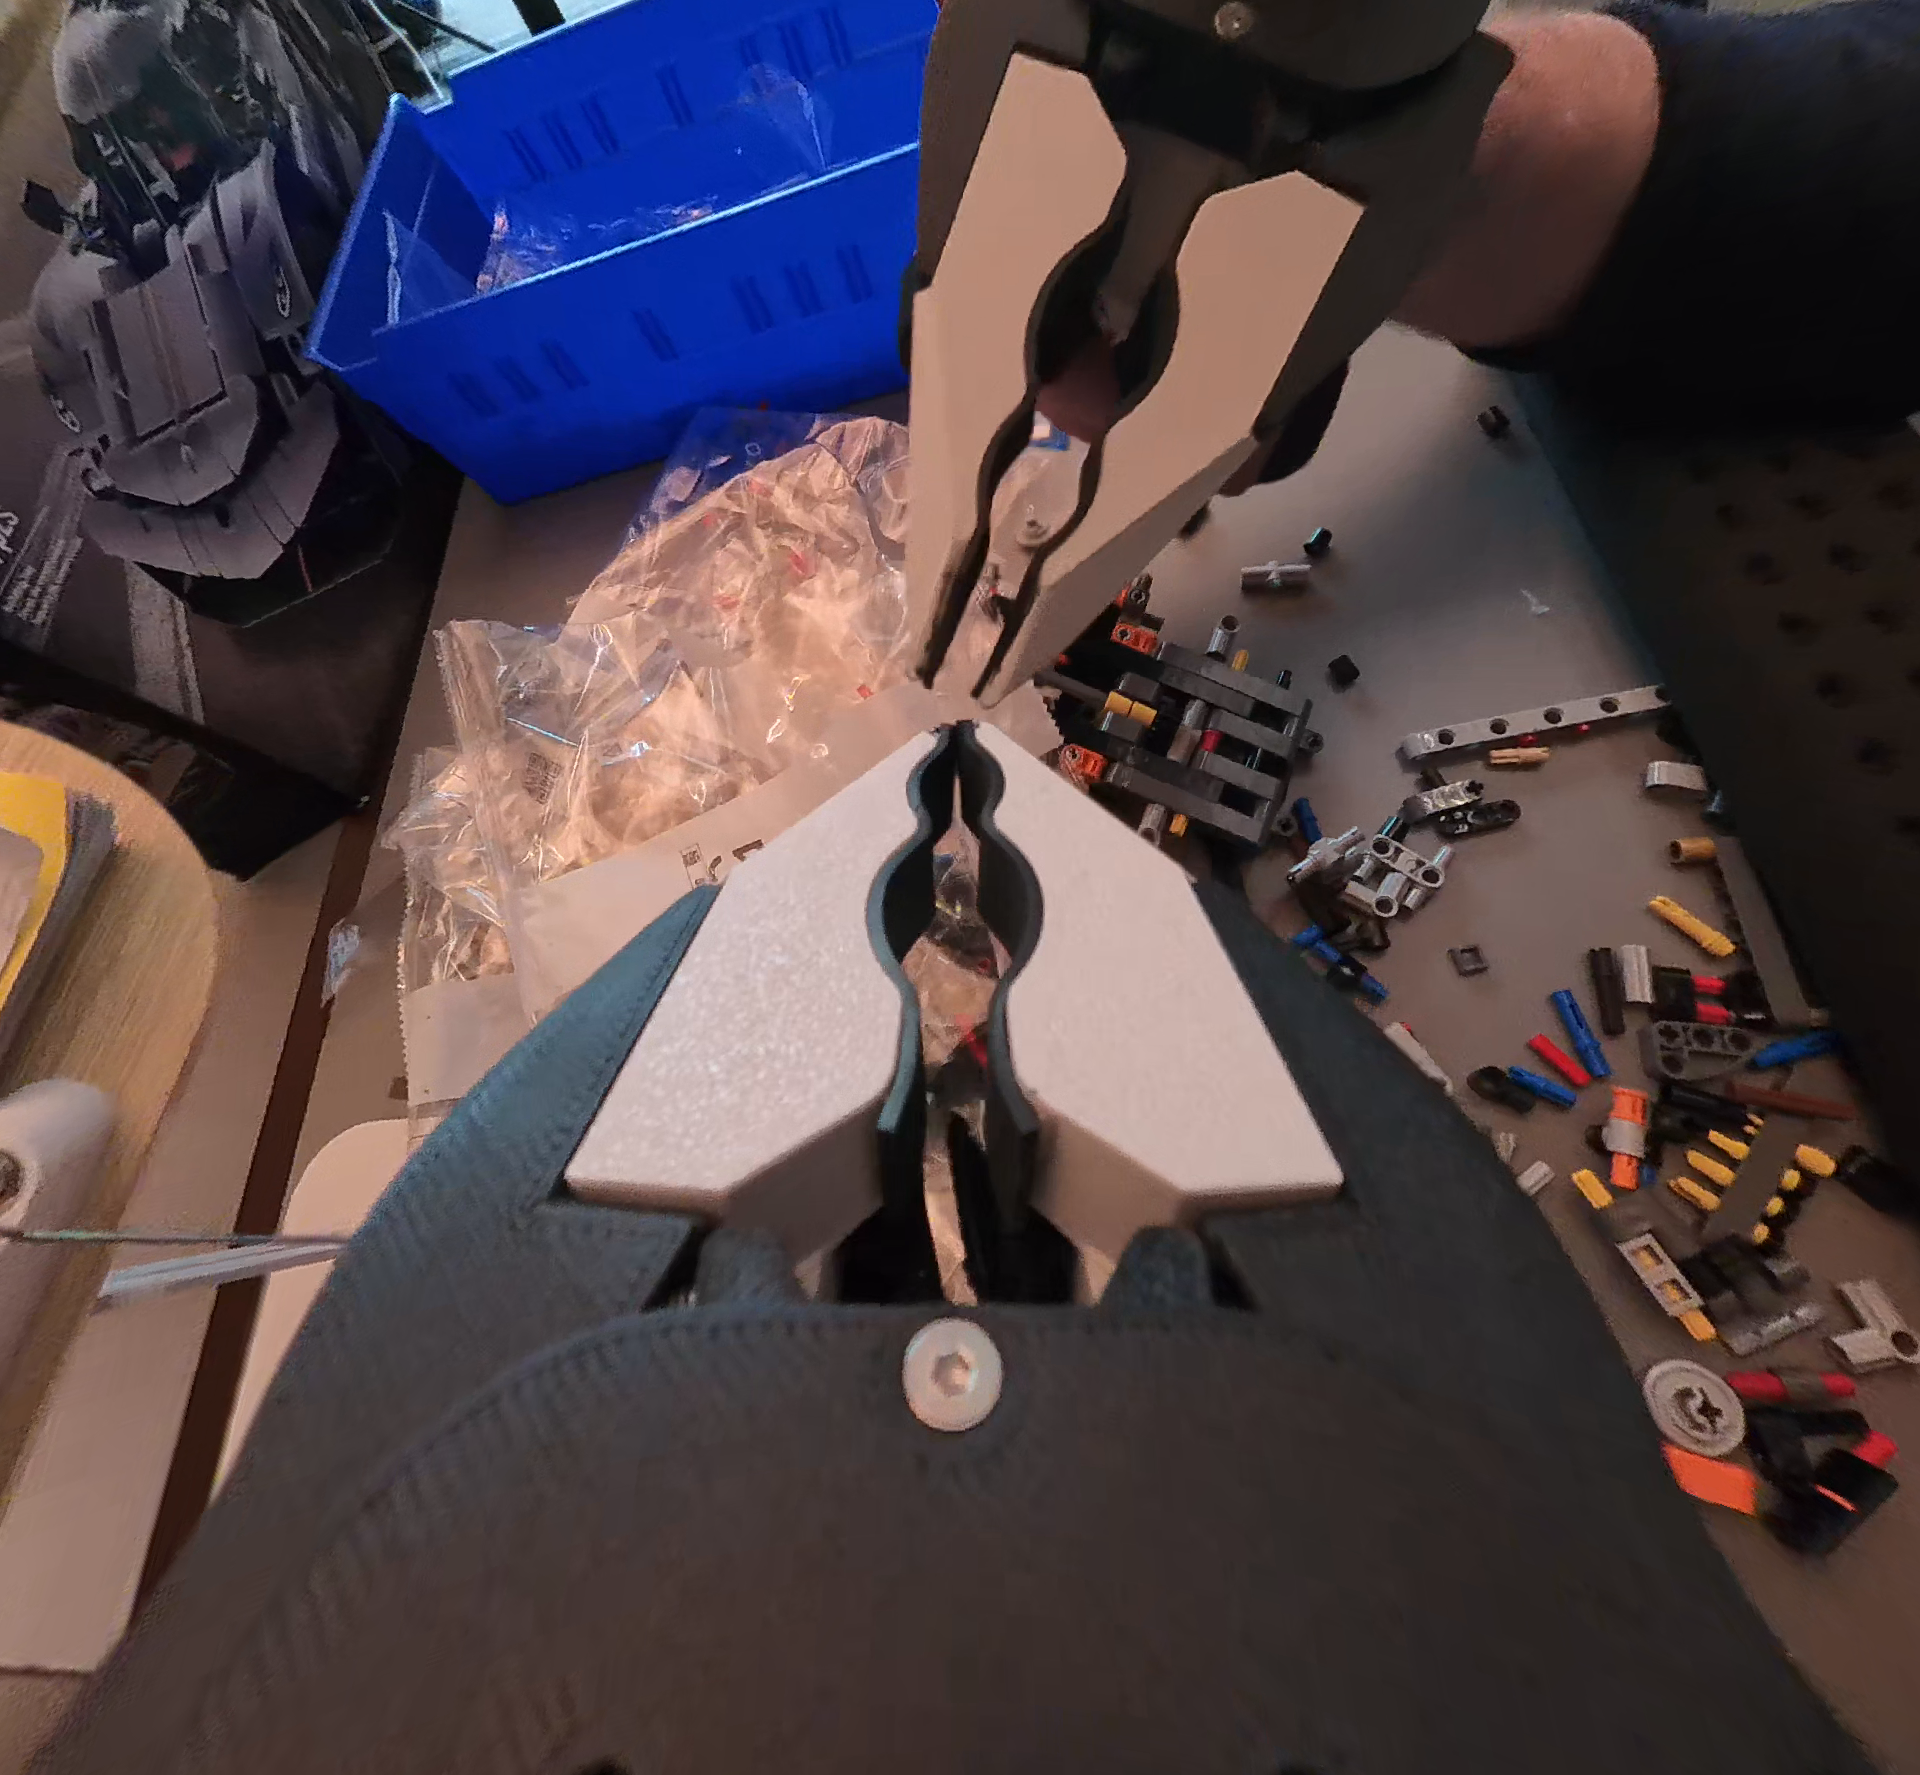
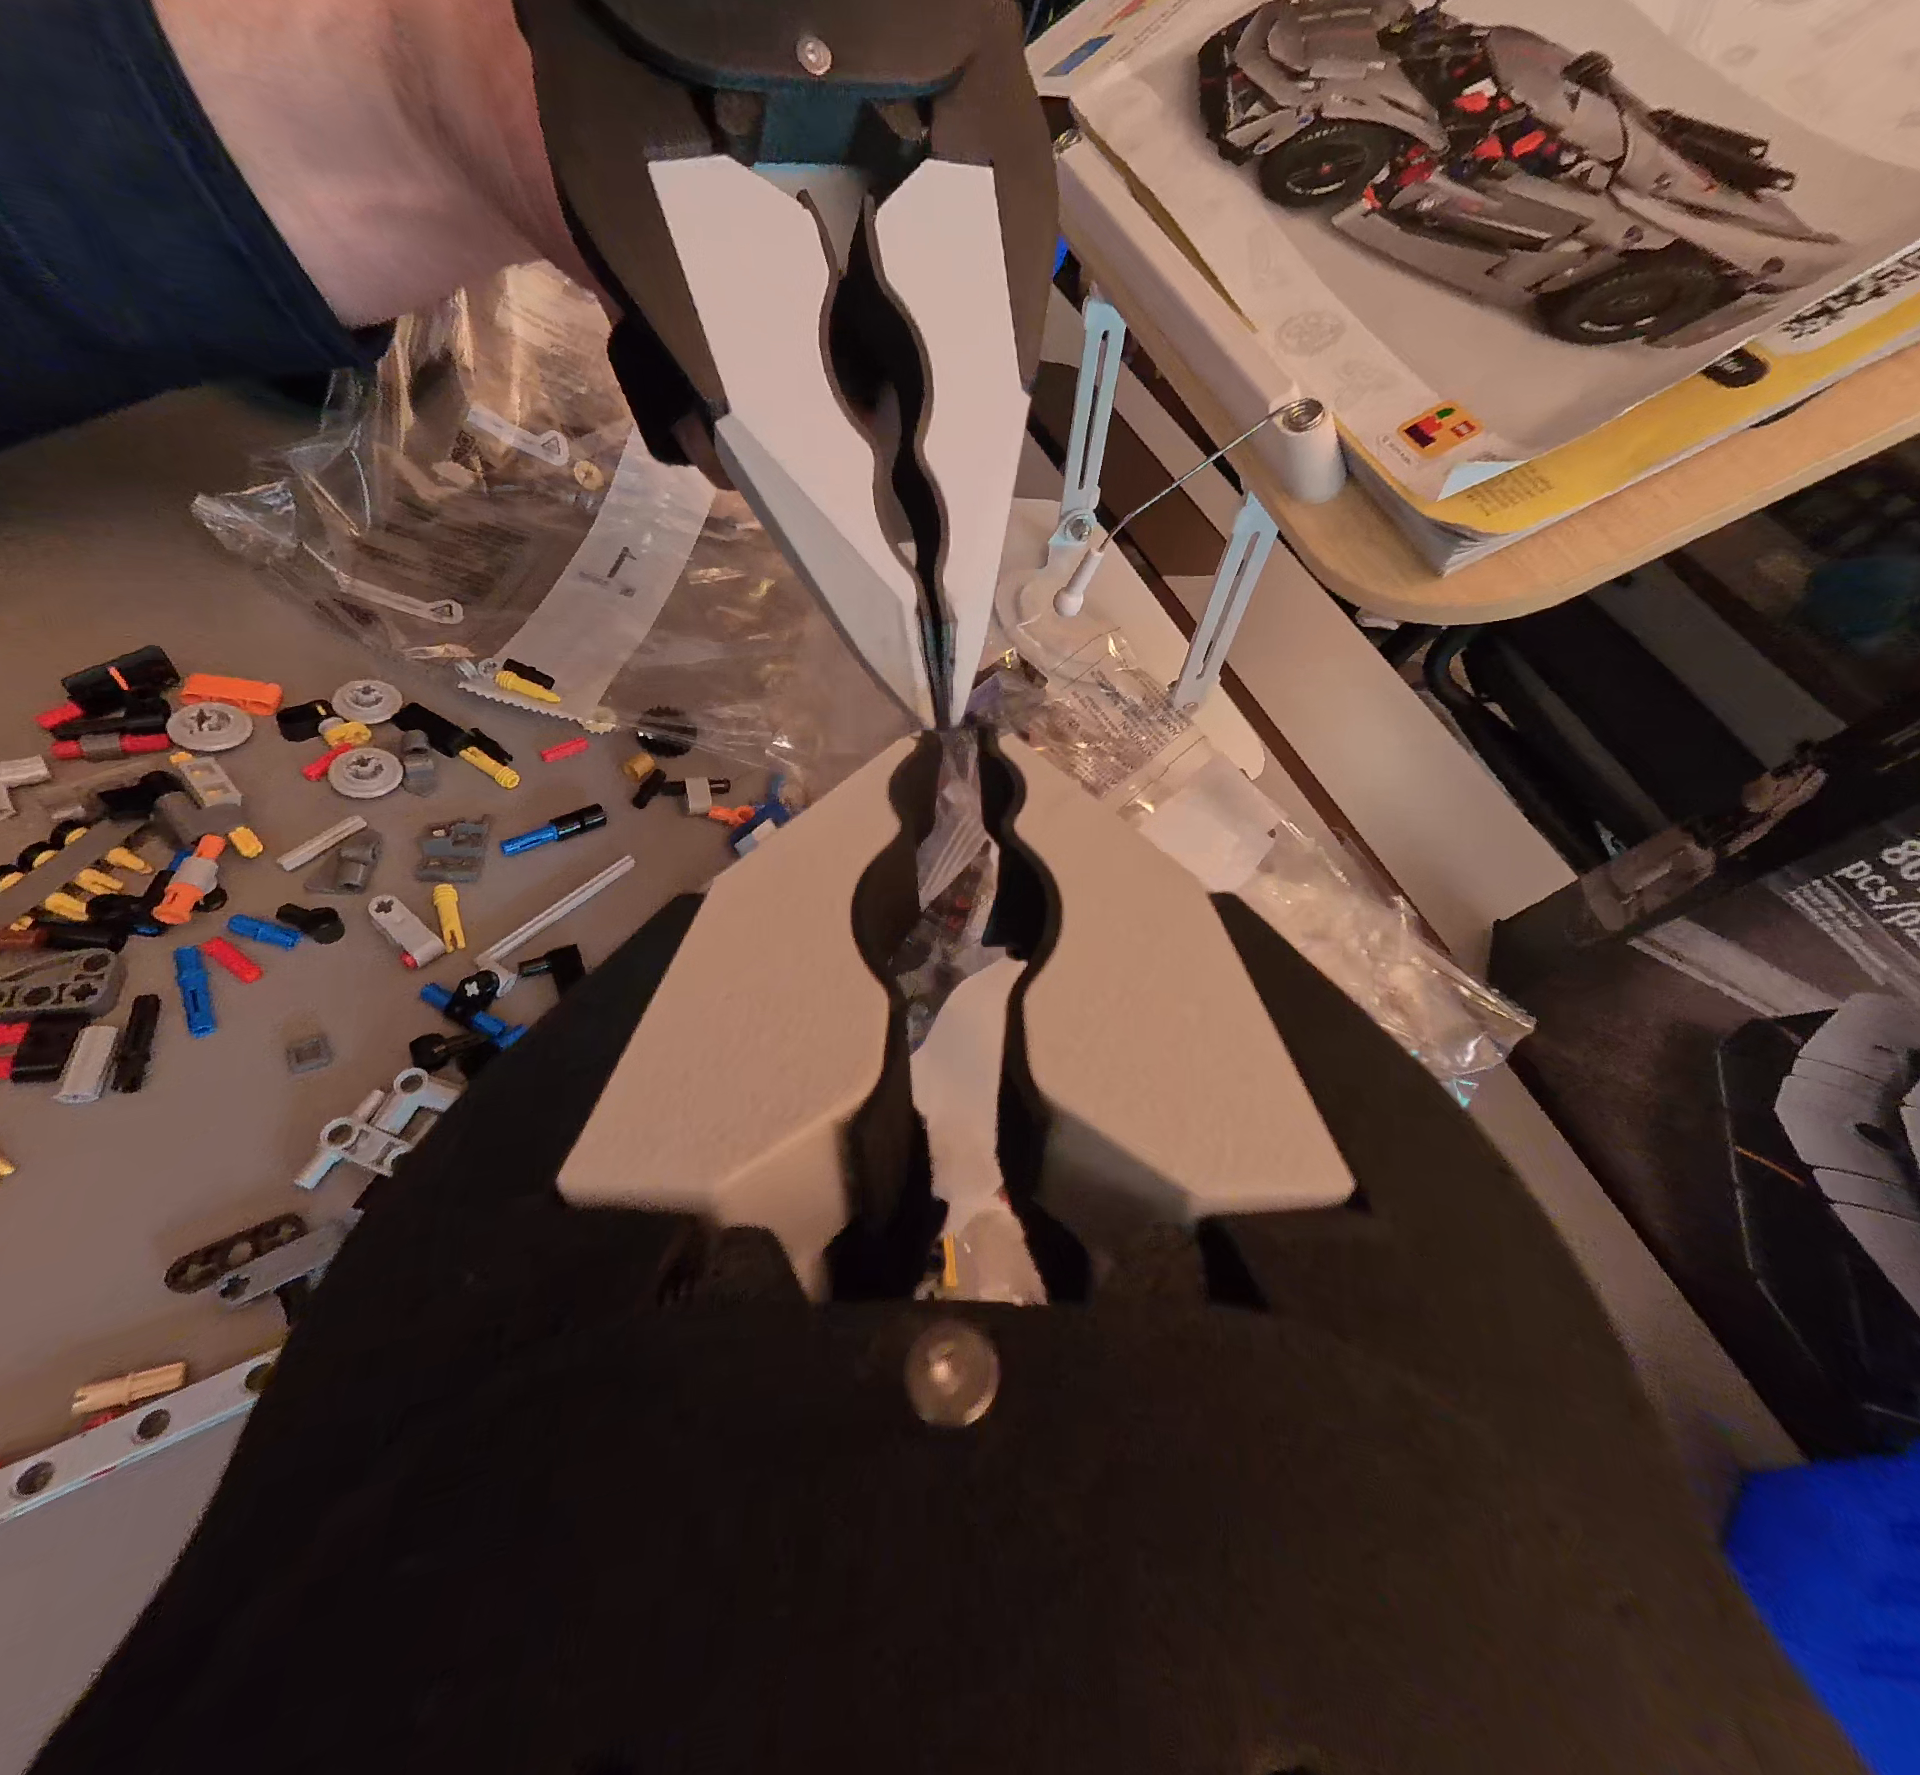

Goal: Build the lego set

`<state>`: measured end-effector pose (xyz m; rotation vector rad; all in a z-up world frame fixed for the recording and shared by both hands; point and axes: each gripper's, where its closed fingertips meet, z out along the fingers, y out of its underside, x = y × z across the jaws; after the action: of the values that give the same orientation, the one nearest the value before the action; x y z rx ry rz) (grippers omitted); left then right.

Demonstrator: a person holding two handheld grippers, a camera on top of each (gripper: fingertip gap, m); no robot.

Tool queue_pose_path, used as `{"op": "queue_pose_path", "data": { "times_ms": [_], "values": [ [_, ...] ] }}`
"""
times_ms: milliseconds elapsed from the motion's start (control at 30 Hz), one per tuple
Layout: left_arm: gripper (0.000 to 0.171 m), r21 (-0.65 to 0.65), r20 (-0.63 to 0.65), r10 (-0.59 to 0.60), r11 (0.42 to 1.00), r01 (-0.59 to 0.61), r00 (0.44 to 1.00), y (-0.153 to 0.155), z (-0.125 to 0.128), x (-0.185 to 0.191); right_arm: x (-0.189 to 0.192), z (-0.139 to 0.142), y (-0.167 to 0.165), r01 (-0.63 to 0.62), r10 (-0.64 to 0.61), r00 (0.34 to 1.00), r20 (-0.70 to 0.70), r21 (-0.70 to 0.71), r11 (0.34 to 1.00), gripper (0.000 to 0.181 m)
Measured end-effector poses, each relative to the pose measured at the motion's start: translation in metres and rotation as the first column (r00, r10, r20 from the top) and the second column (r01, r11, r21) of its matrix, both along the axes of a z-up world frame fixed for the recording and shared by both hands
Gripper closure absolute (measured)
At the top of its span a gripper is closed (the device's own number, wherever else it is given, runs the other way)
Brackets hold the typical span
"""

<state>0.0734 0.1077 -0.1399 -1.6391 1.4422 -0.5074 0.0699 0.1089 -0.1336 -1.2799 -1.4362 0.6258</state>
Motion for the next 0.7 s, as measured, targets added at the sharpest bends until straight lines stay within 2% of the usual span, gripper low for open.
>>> {"op": "queue_pose_path", "data": {
  "times_ms": [533,700],
  "values": [
    [0.171,0.011,-0.028,0.012,1.0,-0.012,1.0,0.002,-0.004,0.0,-0.001,-0.007,0.002,0.012,-0.012,0.999,0.036,-0.02,1.0,0.181],
    [0.152,0.048,0.038,0.062,0.997,-0.063,0.997,0.008,0.013,-0.005,0.0,-0.009,0.004,0.021,-0.02,0.999,0.041,-0.021,1.0,0.181]
  ]
}}
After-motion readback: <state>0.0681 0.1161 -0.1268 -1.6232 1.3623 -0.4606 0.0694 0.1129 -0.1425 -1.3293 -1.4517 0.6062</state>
